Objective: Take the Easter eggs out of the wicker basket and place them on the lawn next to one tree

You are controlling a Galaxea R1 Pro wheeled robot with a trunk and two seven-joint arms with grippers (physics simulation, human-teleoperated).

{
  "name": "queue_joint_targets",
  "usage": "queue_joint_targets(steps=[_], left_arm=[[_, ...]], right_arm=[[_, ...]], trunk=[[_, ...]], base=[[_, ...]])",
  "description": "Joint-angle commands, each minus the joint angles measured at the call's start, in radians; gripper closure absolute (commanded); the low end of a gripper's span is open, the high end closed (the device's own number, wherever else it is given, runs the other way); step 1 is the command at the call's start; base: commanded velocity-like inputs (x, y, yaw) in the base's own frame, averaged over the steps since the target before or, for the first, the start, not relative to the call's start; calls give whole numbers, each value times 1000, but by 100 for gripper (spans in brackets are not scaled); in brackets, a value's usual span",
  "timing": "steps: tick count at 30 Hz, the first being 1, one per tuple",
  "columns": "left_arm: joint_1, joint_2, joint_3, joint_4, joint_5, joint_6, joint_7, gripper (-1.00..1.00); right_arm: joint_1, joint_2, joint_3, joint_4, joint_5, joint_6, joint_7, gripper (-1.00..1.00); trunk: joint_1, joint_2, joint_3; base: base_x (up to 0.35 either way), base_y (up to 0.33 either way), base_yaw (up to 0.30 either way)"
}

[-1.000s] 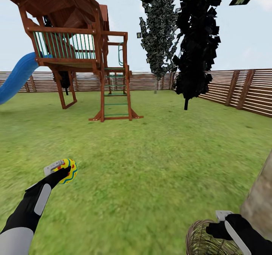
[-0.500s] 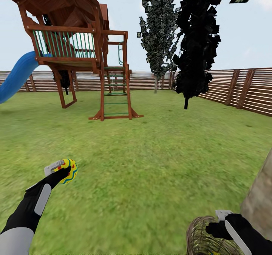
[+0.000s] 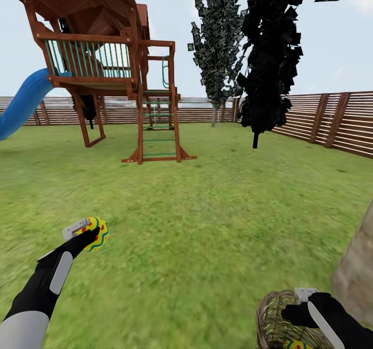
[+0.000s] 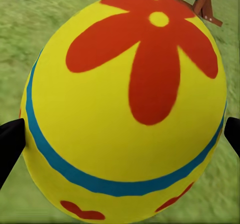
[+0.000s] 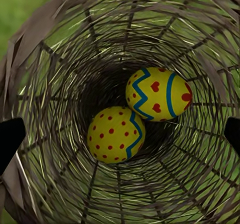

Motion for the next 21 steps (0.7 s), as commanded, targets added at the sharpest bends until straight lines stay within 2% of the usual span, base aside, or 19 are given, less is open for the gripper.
queue_joint_targets(steps=[1,9,21], left_arm=[[-1,-1,1,-1,10,6,3,100],[-1,-15,1,0,10,6,3,100],[-1,-16,1,0,10,6,3,100]], right_arm=[[-1,-1,4,-1,-5,3,-4,-100],[-1,-1,2,-1,-5,3,-4,-100],[-1,-1,2,-1,-5,3,-4,-100]], trunk=[[4,-8,-4],[34,-64,-29],[80,-148,-67]], base=[[0,0,0],[0,0,0],[0,0,0]])
